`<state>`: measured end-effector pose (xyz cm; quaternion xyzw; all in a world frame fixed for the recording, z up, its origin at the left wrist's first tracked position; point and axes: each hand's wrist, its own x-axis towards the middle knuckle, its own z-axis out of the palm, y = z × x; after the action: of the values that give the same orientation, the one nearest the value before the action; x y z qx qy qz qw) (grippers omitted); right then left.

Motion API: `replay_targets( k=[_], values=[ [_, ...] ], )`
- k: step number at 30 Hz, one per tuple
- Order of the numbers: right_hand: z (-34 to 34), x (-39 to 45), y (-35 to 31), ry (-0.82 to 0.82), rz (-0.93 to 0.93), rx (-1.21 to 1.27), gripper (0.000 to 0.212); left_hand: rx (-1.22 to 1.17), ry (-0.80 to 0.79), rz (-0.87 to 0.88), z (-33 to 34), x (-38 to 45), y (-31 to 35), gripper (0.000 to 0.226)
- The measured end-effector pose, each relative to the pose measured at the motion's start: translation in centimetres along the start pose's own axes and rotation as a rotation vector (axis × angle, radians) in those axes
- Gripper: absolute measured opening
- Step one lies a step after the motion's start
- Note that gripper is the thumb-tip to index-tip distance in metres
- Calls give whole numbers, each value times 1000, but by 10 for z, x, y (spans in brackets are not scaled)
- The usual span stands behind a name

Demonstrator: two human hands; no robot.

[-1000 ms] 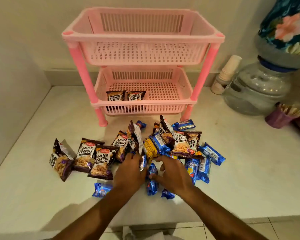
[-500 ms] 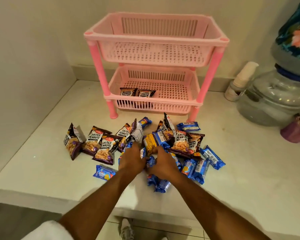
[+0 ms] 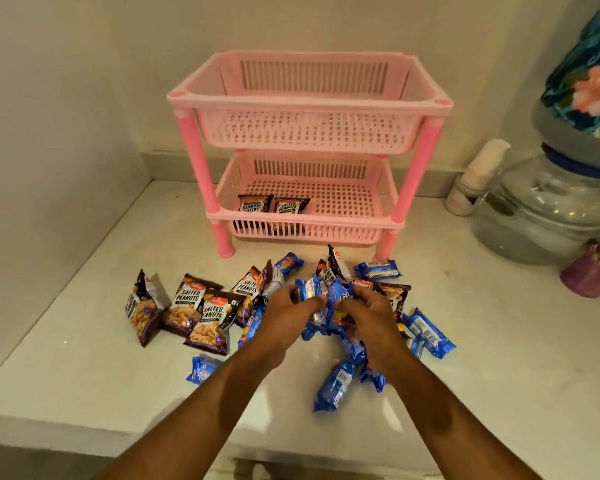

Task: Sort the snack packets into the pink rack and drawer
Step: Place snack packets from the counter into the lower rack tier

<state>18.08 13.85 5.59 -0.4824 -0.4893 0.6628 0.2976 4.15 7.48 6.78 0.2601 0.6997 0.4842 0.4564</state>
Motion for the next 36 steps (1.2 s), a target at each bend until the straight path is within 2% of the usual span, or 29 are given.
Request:
replay_targets(
  k=[3,6,9,12,14,17,23,27,30,36],
  values=[
    [4,10,-23,-15,-22,99,27,-35,14,56,2,20,30,28],
    [5,26,-49,-21,-55,190,30,2,-12,122,-2,45,59,24],
    [8,49,-77,27,-79,243,37,114,-47,185,-7,72,87,35],
    [12,77,-101,54,-149,215,45,251,8,334,-14,102,110,60],
    [17,97,-117,79,-199,172,47,370,47,432,-22,128,123,60],
    [22,134,-135,157,-237,34,45,584,75,485,-26,173,137,51],
    [25,218,-134,308,-109,-425,69,807,-13,383,-6,235,145,51],
    [28,245,-122,265,3,-679,77,1012,-37,327,6,262,132,63],
    [28,259,-116,206,48,-803,65,1088,-79,311,10,274,124,73],
    [28,269,-113,108,34,-926,50,1124,-85,370,12,281,117,51]
  ],
)
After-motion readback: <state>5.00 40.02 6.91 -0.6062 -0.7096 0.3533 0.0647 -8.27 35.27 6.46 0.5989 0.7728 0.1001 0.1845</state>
